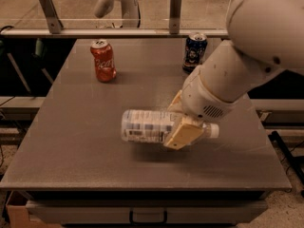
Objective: Move blue plastic bottle near coke can
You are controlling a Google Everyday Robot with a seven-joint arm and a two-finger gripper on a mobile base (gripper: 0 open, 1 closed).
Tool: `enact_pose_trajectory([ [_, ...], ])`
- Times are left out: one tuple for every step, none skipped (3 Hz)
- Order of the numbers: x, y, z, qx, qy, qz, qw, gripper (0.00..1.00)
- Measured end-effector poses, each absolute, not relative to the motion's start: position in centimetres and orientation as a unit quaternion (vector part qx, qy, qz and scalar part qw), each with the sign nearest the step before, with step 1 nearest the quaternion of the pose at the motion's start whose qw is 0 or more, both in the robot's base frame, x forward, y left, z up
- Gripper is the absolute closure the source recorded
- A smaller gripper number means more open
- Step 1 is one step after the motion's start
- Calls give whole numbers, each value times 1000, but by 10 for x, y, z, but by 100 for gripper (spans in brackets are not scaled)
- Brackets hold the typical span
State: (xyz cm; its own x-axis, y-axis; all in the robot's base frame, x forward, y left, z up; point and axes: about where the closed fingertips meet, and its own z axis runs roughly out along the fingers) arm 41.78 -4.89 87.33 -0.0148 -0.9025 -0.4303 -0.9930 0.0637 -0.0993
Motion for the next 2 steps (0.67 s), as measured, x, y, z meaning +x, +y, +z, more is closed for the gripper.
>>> enact_pose_trajectory([
  [419, -49, 879, -674, 702, 113, 200, 100],
  [419, -49, 879, -674, 702, 112, 200, 100],
])
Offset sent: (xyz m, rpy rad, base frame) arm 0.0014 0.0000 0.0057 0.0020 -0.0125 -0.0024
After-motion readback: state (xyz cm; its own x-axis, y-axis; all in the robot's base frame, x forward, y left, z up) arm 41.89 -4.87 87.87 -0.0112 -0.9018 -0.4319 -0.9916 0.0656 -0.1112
